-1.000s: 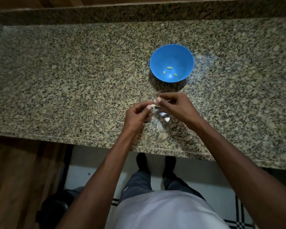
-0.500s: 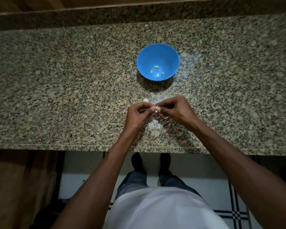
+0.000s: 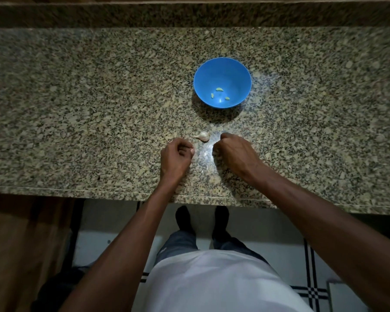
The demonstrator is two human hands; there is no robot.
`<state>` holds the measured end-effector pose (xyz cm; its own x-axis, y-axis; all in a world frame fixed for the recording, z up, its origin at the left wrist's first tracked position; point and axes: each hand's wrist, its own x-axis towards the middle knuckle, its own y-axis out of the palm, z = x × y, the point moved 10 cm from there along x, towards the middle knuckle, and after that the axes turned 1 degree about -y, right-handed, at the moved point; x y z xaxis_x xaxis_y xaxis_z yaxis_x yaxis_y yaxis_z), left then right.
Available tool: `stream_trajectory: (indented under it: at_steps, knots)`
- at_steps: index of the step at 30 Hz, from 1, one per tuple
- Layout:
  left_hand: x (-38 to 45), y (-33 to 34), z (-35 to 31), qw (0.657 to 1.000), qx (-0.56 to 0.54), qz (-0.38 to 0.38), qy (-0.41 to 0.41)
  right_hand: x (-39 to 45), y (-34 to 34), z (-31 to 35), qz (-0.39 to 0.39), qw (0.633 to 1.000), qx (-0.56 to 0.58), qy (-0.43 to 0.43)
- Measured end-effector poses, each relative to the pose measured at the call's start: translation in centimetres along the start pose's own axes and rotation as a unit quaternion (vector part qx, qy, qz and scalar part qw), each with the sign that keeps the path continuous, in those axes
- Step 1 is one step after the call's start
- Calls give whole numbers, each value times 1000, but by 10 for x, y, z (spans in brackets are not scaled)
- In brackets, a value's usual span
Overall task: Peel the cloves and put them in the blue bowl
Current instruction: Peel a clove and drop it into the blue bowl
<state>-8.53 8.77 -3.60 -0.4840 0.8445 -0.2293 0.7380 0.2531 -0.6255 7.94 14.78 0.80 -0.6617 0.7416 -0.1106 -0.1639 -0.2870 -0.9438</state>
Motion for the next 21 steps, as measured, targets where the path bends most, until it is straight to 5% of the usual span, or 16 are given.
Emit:
stream_trajectory:
  at_steps: [21]
  knots:
    - [11,13,-10,997,61,42,19,12,7,15,47,994,-81,-61]
